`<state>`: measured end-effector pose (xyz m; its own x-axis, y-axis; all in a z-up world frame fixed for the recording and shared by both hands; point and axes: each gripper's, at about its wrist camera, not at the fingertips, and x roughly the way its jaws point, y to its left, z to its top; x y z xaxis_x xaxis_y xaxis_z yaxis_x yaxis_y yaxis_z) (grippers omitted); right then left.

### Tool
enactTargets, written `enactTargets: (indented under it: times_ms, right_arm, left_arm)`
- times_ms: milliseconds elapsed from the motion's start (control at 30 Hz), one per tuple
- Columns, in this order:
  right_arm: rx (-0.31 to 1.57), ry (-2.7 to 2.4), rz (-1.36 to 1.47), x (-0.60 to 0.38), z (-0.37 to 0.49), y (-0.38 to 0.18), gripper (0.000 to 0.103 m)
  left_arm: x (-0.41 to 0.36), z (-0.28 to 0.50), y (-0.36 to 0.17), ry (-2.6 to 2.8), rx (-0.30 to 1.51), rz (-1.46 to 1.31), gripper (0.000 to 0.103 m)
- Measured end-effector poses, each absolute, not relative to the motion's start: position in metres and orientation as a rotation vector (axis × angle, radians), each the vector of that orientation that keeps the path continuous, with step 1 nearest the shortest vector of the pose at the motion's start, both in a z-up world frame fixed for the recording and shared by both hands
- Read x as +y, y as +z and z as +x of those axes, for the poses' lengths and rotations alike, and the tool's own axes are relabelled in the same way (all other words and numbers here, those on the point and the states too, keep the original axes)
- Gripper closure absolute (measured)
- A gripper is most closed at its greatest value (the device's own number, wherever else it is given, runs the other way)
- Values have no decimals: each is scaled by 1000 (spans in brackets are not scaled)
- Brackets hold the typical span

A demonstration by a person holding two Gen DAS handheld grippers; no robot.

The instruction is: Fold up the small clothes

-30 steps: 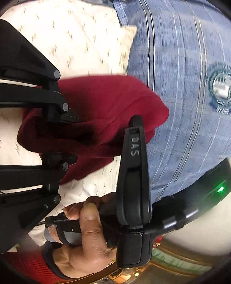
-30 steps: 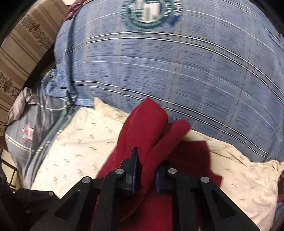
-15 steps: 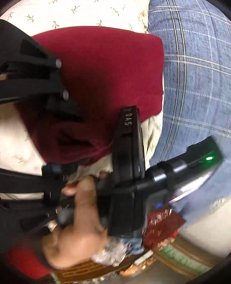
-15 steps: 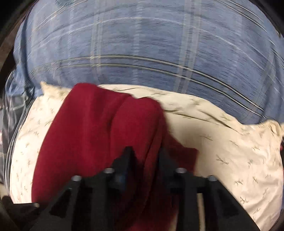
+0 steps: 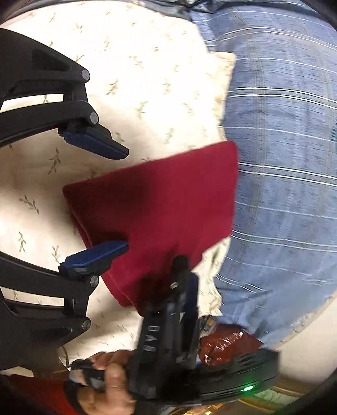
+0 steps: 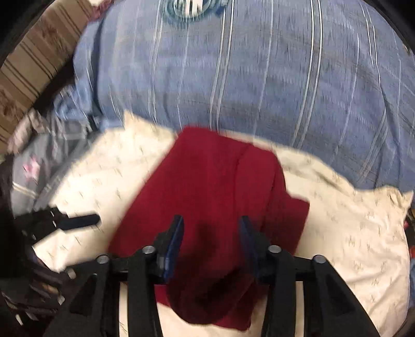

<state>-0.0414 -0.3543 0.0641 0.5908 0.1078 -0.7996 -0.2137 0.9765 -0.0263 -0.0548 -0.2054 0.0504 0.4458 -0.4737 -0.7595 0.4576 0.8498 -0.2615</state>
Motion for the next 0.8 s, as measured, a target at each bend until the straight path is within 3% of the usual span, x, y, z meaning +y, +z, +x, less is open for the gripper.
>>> enactTargets:
  times_ms: [200,400,433,500,600,667,700,800]
  right_arm:
    - [935,106,-28,-390,-80,24,68]
    - [864,159,161,-416,-91,49,64]
    - [839,154,175,-417,-92,54,62]
    - [800,140,205,-420,-88,61,42]
    - [837,143,216,-415,-67,52,41]
    - [888,127,181,-408,-55,41,46]
    - [917,115,146,-402,-52,34,62]
    - [890,99,76,-394,-65,35,78]
  left_arm:
    - [-213,-69,30,-586,986,12,39]
    - [-208,-70,43,-553,941,-22,39]
    - [-209,-68,43,-548,938,-20,39]
    - [-210,-64,44,-533,934,-19,39]
    - [-211,-61,42,-529,929,-29,39]
    - [-210,-60,41,-528,921,-32,38]
    - [-209,-60,40,-528,920,-33,37]
    - [-206,-57,36,-536,925,-35,36]
